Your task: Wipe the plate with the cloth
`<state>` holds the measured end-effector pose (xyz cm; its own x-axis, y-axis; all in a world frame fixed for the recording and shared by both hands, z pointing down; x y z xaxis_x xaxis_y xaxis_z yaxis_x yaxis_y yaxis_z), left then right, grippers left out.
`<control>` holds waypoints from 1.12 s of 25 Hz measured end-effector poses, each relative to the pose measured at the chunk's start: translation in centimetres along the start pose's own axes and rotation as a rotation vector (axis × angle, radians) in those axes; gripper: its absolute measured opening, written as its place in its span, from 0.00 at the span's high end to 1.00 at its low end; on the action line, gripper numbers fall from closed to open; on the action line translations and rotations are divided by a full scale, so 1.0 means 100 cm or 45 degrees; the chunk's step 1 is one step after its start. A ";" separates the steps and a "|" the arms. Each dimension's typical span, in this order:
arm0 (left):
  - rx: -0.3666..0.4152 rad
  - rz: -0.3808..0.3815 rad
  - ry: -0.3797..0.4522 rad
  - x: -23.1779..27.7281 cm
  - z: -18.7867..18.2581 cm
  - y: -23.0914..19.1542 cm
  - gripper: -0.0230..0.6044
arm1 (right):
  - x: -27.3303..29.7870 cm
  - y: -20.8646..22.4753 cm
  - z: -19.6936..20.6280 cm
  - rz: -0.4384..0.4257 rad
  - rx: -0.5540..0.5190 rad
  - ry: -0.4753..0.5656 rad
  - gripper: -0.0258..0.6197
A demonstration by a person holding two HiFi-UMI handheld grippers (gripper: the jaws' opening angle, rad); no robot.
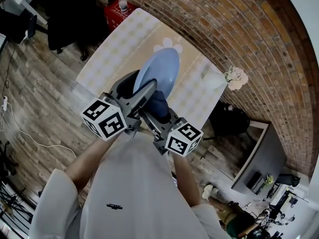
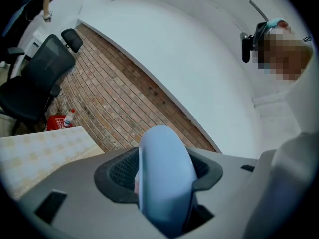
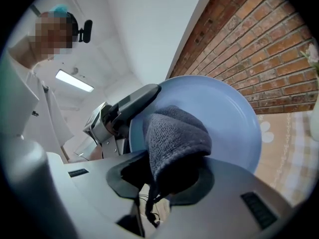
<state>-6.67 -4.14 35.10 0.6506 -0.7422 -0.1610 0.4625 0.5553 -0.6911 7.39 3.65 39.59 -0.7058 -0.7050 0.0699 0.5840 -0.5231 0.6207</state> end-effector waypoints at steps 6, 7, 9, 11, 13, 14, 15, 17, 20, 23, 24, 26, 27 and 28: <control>-0.012 0.010 0.004 0.000 -0.002 0.001 0.55 | -0.009 0.011 0.006 0.091 -0.047 -0.061 0.76; -0.013 0.013 0.004 0.000 -0.003 0.001 0.55 | -0.011 0.015 0.007 0.115 -0.047 -0.069 0.76; -0.026 0.012 0.006 -0.002 -0.003 0.001 0.55 | -0.015 0.023 0.012 0.167 -0.040 -0.083 0.76; -0.050 0.003 0.017 -0.004 -0.002 0.000 0.55 | -0.018 0.030 0.016 0.209 -0.035 -0.093 0.76; -0.058 0.001 0.023 -0.007 -0.002 0.000 0.55 | -0.020 0.036 0.018 0.244 -0.043 -0.102 0.76; -0.058 0.002 0.022 -0.008 -0.003 0.000 0.55 | -0.020 0.039 0.018 0.259 -0.051 -0.105 0.76; -0.057 0.004 0.020 -0.009 -0.003 0.001 0.55 | -0.021 0.041 0.018 0.274 -0.057 -0.106 0.76; -0.060 0.011 0.022 -0.010 -0.004 0.002 0.55 | -0.022 0.047 0.017 0.306 -0.066 -0.105 0.76; -0.072 0.022 0.022 -0.012 -0.005 0.002 0.55 | -0.023 0.055 0.015 0.361 -0.088 -0.102 0.76; -0.076 0.031 0.018 -0.014 -0.006 0.002 0.55 | -0.023 0.064 0.011 0.398 -0.107 -0.096 0.76; -0.075 0.036 0.018 -0.014 -0.006 0.003 0.55 | -0.022 0.067 0.009 0.409 -0.117 -0.094 0.76; -0.072 0.047 0.015 -0.013 -0.006 0.004 0.55 | -0.020 0.073 0.004 0.431 -0.143 -0.089 0.76; -0.071 0.051 0.014 -0.012 -0.006 0.004 0.55 | -0.019 0.075 0.001 0.443 -0.156 -0.085 0.76; -0.072 0.054 0.013 -0.012 -0.006 0.003 0.55 | -0.018 0.077 -0.002 0.455 -0.167 -0.081 0.76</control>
<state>-7.65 -3.33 34.61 0.6627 -0.7222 -0.1981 0.3997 0.5648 -0.7219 13.21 0.77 44.14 -0.4696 -0.8249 0.3147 0.8410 -0.3096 0.4436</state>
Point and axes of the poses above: the fingertips, and each gripper's own axes: x forward along the fingers, y to its right, z out of its underside, the point moved 9 cm from there along -x, backward along the fingers, and after that the axes turned 14 degrees about y, right-handed, at the moved point
